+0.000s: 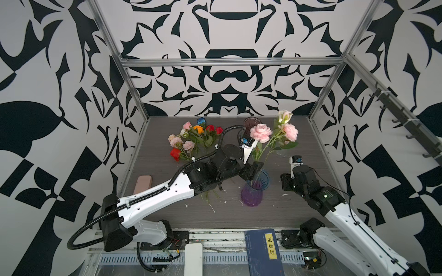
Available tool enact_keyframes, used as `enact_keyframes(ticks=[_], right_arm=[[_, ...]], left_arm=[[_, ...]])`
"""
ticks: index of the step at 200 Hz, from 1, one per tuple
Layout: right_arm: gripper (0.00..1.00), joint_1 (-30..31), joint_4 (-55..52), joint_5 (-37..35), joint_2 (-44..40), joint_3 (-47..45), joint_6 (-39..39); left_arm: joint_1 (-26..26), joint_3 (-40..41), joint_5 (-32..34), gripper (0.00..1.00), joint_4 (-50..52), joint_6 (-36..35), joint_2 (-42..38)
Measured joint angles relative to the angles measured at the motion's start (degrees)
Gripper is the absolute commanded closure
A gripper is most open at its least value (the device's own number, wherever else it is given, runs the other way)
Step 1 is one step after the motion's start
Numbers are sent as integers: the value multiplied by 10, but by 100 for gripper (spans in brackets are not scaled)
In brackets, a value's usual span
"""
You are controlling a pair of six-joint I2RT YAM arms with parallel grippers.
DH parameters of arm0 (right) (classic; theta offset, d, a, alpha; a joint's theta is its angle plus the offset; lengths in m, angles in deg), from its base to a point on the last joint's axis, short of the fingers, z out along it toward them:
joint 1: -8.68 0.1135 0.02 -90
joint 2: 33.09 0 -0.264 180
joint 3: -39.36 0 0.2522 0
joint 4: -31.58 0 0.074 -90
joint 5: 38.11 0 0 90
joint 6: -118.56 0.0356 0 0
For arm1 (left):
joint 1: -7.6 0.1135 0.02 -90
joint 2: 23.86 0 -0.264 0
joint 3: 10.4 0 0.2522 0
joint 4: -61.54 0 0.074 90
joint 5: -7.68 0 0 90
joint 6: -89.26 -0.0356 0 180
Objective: Arrange flowers in a vase
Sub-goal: Place the flower in the vase.
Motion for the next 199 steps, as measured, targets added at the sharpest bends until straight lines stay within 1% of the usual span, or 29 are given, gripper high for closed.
enact_keyframes(ticks=[43, 68, 102, 121, 129, 137, 167, 181, 199], right_arm=[[56, 0, 0, 0, 0, 0, 0], [56, 0, 0, 0, 0, 0, 0], [56, 0, 0, 0, 0, 0, 0], [55, 0, 0, 0, 0, 0, 0], [55, 0, 0, 0, 0, 0, 0], [56, 0, 0, 0, 0, 0, 0], [56, 0, 0, 0, 0, 0, 0], [56, 0, 0, 0, 0, 0, 0], [56, 0, 0, 0, 0, 0, 0]], left_arm=[[0, 32, 53, 18, -4, 5, -105], [2, 57, 94, 20, -4, 5, -156], [20, 88, 126, 21, 20, 17, -180], [47, 92, 127, 29, 47, 34, -177], [66, 92, 120, 29, 61, 42, -175], [96, 92, 102, 31, 74, 57, -170], [261, 106, -23, 39, 105, 125, -132], [324, 132, -77, 42, 110, 152, -115], [387, 167, -139, 51, 114, 186, -92]])
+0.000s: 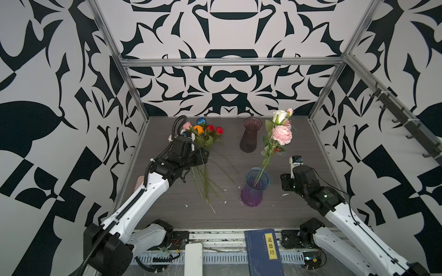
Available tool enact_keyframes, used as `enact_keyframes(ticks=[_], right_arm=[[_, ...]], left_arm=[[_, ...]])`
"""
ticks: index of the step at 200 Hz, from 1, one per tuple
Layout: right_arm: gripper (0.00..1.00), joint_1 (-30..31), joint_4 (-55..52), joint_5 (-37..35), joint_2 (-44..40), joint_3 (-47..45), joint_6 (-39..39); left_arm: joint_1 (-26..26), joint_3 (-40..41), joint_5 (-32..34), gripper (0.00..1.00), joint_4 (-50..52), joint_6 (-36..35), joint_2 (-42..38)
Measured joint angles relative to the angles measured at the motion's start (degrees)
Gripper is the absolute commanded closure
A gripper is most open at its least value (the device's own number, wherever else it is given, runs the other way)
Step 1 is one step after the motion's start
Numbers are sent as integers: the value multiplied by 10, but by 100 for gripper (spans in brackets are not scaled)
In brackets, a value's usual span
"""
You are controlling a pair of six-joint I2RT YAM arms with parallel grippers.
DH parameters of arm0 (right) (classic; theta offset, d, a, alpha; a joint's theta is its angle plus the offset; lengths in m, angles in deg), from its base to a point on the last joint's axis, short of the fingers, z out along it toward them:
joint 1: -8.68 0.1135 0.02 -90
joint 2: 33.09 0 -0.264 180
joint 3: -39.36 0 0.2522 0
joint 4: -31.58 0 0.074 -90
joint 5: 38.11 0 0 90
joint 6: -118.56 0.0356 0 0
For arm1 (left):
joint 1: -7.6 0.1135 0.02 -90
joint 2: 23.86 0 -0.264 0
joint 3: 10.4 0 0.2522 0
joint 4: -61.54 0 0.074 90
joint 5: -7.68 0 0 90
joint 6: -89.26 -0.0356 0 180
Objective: Arrange flowers in a vase
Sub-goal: Place the flower in the vase, then pick up the flower from the flowers.
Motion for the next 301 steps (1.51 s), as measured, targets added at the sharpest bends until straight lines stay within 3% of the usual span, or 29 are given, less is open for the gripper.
enact_keyframes(ticks=[19, 57, 128, 220, 257, 285, 301], right_arm=[[56, 0, 0, 0, 0, 0, 0], [56, 0, 0, 0, 0, 0, 0], [55, 0, 0, 0, 0, 0, 0], [55, 0, 0, -2, 0, 0, 0], [56, 0, 0, -2, 0, 0, 0], [56, 0, 0, -2, 0, 0, 0], [55, 0, 0, -3, 2, 0, 0]], left_arm=[[60, 29, -63, 61, 0, 27, 28], [125, 62, -104, 62, -5, 42, 70], [127, 59, -93, 68, -40, 22, 203], [127, 5, -19, 70, -21, -36, 248], [127, -28, 8, 71, -7, -54, 300], [127, -52, 11, 75, -2, -61, 337], [127, -66, 12, 84, 0, -68, 351]])
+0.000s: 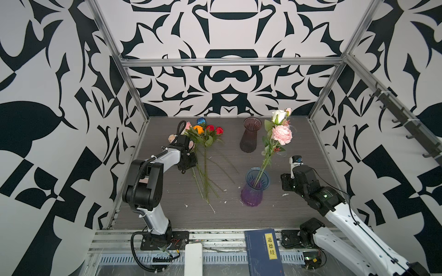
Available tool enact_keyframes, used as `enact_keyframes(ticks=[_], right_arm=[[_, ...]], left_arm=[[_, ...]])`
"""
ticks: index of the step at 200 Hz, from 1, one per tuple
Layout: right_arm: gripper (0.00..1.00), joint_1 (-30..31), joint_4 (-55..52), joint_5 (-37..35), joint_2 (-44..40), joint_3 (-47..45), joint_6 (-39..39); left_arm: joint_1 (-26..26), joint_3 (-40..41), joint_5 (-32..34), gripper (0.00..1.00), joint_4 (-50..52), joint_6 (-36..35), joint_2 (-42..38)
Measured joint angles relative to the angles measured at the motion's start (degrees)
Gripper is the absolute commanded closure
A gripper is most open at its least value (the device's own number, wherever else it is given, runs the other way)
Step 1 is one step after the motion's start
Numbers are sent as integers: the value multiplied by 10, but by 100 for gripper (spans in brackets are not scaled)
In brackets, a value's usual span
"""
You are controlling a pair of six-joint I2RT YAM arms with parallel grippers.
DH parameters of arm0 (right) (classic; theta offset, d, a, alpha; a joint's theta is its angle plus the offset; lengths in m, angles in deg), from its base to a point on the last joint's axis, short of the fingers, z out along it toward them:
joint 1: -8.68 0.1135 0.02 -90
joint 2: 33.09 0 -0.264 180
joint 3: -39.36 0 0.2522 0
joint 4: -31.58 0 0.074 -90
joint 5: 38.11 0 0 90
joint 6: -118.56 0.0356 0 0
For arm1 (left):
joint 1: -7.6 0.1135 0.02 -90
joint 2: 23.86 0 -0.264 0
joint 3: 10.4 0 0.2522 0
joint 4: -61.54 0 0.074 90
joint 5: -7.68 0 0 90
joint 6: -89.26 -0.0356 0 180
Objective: Arrange flowers in a vase
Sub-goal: Pick up the flower from the flowers.
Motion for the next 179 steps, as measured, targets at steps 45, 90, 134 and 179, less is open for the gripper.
enact_keyframes(ticks=[45, 90, 134, 179], right_arm=[[56, 0, 0, -3, 0, 0, 0], [55, 0, 0, -4, 0, 0, 0], [56, 0, 0, -3, 0, 0, 0], [56, 0, 0, -3, 0, 0, 0]], left_arm=[[0, -18, 2, 100, 3, -4, 10], [0, -23, 7, 100, 23, 3, -94], [-17, -45, -7, 100, -4, 34, -282], [-195, -125, 12, 100, -140, 48, -388]])
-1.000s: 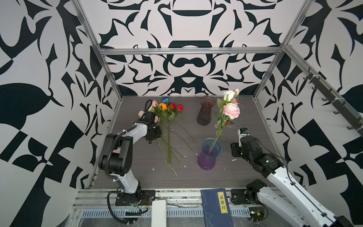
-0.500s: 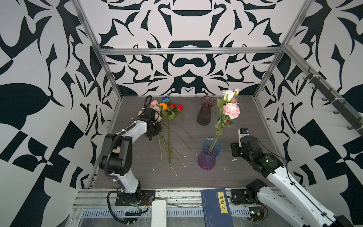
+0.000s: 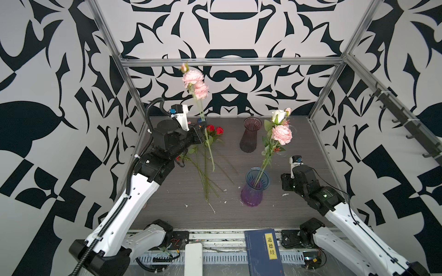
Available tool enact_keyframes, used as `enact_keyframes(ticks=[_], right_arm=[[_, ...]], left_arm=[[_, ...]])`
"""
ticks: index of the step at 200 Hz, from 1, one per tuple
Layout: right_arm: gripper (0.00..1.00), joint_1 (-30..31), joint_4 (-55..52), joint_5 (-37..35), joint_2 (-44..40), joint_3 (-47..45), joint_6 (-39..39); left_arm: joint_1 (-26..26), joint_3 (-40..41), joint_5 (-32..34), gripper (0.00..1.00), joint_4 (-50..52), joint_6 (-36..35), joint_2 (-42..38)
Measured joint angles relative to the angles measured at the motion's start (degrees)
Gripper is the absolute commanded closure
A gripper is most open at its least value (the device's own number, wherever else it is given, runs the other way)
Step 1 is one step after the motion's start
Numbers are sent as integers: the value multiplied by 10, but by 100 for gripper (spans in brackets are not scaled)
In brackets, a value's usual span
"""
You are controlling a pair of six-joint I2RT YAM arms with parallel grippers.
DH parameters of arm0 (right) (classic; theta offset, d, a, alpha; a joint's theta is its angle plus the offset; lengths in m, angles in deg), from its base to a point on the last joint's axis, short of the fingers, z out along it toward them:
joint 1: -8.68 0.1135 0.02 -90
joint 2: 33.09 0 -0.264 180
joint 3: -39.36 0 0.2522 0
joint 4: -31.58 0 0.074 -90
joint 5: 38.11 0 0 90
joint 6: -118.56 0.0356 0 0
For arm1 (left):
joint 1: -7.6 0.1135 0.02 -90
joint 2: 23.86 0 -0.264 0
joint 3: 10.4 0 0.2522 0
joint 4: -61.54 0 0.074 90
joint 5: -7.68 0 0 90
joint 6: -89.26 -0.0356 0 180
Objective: Arrange flowers in a vase
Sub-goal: Pick up the flower from the flowers, then place the flower in the vase.
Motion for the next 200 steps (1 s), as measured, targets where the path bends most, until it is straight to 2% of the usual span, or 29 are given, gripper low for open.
enact_keyframes(ticks=[42, 77, 99, 144, 200], right_arm=[[55, 0, 0, 0, 0, 0, 0], [56, 0, 0, 0, 0, 0, 0], [55, 0, 0, 0, 0, 0, 0], [55, 0, 0, 0, -4, 0, 0], [56, 0, 0, 0, -12, -2, 0]], left_arm=[[-144, -20, 5, 100, -163, -27, 33], [-236, 54, 11, 100, -328, -101, 68], [-278, 75, 10, 100, -385, -149, 96], [-314, 108, 9, 100, -483, -221, 112], [-320, 164, 9, 100, -550, -241, 112]])
